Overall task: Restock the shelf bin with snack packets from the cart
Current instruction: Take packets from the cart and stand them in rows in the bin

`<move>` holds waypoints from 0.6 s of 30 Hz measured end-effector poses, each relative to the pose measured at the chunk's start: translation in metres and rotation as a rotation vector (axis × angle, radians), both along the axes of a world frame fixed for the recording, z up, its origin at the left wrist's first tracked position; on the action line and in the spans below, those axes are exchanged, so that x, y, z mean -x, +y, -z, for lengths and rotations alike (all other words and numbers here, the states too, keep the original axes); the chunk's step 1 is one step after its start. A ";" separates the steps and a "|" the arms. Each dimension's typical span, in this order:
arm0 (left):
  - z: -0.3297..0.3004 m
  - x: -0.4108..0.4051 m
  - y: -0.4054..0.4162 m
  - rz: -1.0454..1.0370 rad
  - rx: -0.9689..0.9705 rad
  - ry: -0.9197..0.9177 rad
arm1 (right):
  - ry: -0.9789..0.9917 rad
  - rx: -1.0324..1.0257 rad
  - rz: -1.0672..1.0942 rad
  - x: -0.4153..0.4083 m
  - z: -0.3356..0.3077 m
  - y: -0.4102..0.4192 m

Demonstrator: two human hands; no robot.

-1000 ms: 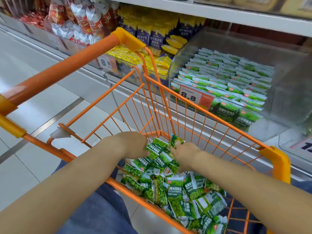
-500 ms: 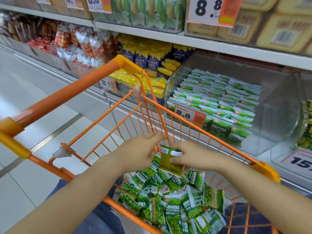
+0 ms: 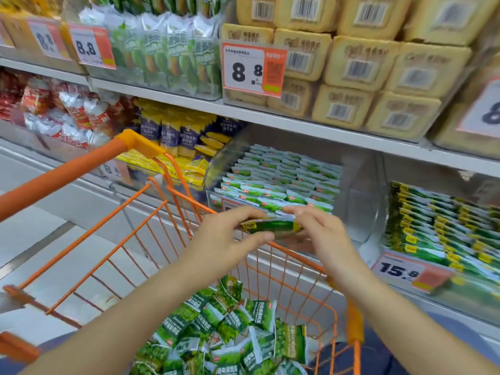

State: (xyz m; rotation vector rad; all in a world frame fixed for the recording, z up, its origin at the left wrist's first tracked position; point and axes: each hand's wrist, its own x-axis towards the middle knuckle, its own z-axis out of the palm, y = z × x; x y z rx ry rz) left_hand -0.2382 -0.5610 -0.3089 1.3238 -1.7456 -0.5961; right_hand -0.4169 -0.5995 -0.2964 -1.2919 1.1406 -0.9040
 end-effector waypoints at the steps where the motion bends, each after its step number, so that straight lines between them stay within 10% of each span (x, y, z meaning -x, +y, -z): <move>1: 0.001 0.008 -0.003 -0.003 -0.019 0.052 | 0.034 0.138 0.044 0.010 0.000 -0.001; 12: 0.003 0.114 -0.046 0.154 -0.019 -0.212 | 0.814 0.538 -0.182 0.122 -0.031 -0.021; 18: 0.014 0.153 -0.078 0.141 0.057 -0.344 | 0.928 0.607 0.177 0.184 -0.030 -0.037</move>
